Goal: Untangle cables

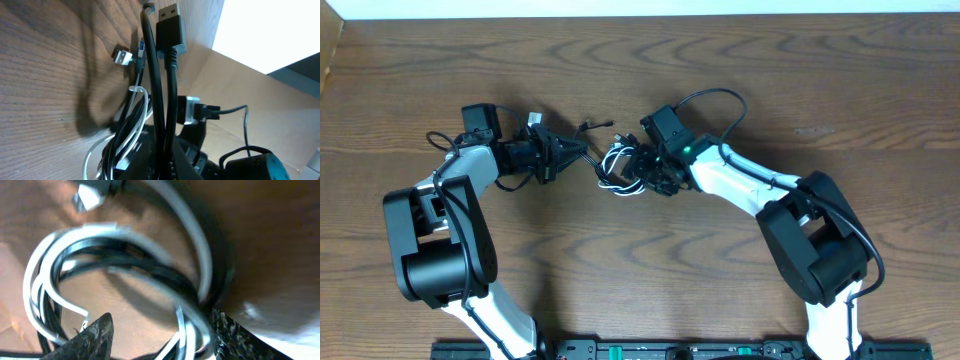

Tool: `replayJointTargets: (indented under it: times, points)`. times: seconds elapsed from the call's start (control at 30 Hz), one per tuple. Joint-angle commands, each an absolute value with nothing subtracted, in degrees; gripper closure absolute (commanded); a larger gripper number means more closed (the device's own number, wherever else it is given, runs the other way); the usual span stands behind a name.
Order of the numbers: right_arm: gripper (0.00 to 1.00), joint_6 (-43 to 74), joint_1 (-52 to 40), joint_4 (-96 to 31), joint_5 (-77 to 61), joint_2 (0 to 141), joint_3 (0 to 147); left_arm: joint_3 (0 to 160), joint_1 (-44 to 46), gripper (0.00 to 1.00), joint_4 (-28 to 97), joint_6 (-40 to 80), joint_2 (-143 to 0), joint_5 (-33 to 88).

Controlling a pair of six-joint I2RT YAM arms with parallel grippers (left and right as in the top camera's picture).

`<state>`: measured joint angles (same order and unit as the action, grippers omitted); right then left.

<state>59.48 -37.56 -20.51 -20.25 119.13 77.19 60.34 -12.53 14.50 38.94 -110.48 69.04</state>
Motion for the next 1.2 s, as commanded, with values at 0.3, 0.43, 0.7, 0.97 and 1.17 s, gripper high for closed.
replayJointTargets:
  times: [0.3,0.43,0.7,0.97,1.17]
  points:
    - [0.77,63.42,-38.13,-20.45,-21.21,121.86,76.93,60.23,-12.4,0.93,14.41,39.77,-110.41,71.42]
    - [0.64,63.46,-38.13,-20.16,-20.64,121.86,76.93,60.23,-12.4,0.93,14.41,39.79,-110.41,71.42]
    - [0.46,68.38,-38.52,-20.14,-30.55,121.86,76.93,60.23,-12.4,0.93,14.41,39.81,-110.41,71.4]
    - [0.99,66.02,-38.61,-20.18,-23.29,121.86,76.9,60.23,-12.43,0.93,14.39,39.79,-110.41,71.37]
    - [0.99,59.83,-38.61,-20.14,-21.78,121.84,76.93,60.23,-12.43,0.93,13.37,38.59,-110.41,71.4]
